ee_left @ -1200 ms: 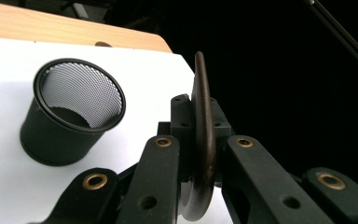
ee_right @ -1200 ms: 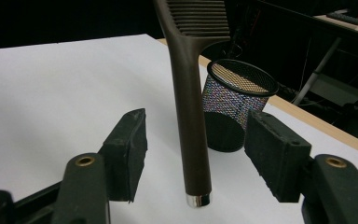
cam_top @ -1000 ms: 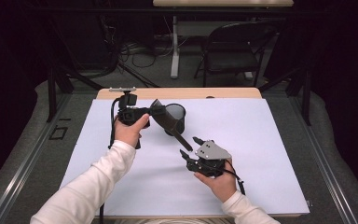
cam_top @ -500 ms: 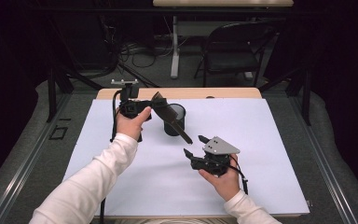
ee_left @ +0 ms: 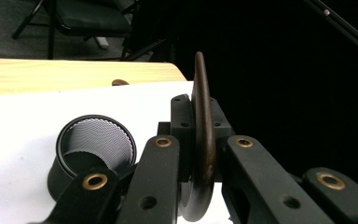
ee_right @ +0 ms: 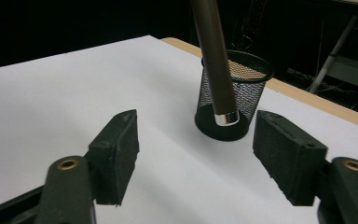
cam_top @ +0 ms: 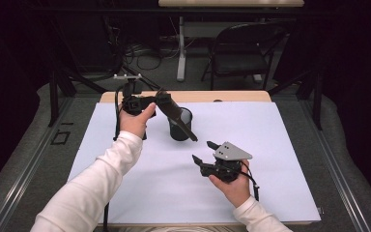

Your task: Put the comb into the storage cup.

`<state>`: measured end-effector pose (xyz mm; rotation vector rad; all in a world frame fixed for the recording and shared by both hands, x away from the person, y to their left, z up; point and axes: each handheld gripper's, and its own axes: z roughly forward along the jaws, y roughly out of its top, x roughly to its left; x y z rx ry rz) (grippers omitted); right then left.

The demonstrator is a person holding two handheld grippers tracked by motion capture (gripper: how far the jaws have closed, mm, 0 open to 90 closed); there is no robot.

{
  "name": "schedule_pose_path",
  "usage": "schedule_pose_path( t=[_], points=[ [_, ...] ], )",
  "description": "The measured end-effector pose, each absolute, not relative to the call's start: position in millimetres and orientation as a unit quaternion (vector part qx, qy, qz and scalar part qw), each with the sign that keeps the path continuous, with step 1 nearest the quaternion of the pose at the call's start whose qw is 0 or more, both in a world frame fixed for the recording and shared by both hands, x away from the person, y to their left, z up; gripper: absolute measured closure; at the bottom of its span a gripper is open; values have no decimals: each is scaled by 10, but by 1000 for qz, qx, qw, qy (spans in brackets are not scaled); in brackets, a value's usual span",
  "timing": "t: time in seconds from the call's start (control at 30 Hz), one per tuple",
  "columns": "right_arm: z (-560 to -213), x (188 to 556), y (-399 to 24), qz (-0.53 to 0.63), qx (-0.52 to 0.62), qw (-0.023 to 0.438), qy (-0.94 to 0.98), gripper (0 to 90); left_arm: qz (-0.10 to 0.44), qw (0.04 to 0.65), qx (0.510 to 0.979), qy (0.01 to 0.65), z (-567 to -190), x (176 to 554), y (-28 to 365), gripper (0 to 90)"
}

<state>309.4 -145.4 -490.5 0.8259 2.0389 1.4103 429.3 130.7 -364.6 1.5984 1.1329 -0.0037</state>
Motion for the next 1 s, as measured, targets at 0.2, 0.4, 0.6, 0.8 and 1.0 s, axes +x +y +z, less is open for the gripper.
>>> schedule_pose_path(
  t=[0.2,0.4,0.6,0.8,1.0],
  points=[
    [-4907,3083,-1450,518,300,257,759,252,6,557,677,481,-3595,4309,1319,865],
    [-4920,3093,-1450,511,302,252,764,175,14,556,676,484,-3550,4341,1347,865],
    [-4941,3096,-1428,500,303,255,770,145,25,555,673,489,-3503,4372,1373,865],
    [-4964,3111,-1408,488,312,260,773,114,35,552,672,492,-3469,4401,1389,865],
    [-4971,3117,-1401,490,311,251,775,28,43,553,669,495,-3440,4429,1409,865]
  ],
)
